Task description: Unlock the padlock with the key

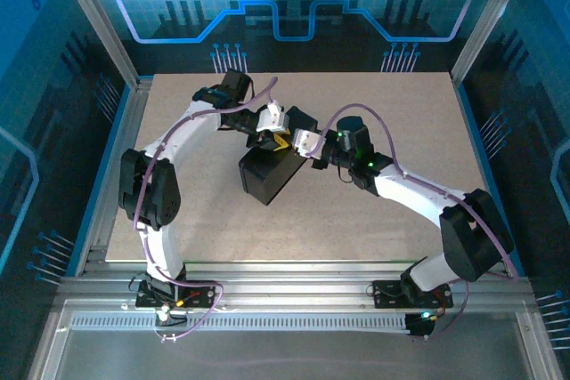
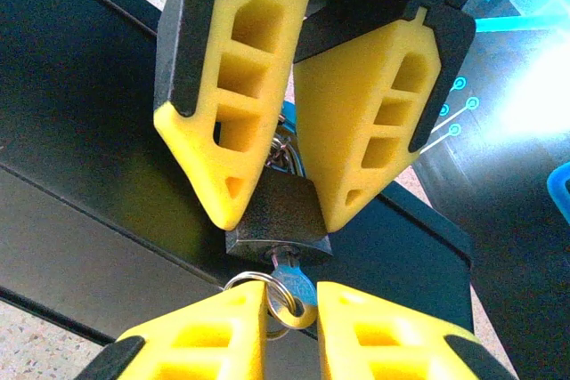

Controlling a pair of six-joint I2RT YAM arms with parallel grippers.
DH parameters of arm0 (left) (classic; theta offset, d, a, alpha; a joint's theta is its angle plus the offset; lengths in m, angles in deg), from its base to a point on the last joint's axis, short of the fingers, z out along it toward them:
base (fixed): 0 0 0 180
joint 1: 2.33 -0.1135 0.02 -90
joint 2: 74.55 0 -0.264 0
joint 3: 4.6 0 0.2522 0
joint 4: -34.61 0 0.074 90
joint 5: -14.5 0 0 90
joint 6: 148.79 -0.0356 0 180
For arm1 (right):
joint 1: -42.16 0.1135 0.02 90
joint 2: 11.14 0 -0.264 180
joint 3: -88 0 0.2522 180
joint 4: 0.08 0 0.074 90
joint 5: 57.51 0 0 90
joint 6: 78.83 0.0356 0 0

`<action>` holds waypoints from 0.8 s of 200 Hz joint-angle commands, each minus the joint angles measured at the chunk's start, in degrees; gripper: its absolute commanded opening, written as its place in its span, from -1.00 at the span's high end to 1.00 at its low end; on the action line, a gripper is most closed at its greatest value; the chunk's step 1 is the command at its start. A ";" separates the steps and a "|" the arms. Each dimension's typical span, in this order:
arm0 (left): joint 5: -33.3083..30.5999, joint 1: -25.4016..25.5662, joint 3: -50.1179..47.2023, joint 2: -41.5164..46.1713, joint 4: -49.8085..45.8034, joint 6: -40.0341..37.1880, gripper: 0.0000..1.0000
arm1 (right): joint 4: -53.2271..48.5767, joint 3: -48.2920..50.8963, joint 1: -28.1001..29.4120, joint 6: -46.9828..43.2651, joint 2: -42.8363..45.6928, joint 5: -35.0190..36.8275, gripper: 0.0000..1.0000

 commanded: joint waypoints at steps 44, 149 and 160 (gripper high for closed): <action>4.24 -0.17 1.39 -0.82 -6.60 -3.38 0.98 | -1.18 -2.66 0.00 -1.22 -1.80 -0.96 0.68; 3.18 0.15 0.31 -0.87 -4.55 -3.01 0.97 | -30.99 -18.49 -2.05 7.04 -6.12 -13.95 1.00; 2.92 0.16 -0.08 -0.77 -3.76 -2.61 0.95 | -38.21 -21.97 -2.40 9.38 -8.00 -16.63 1.00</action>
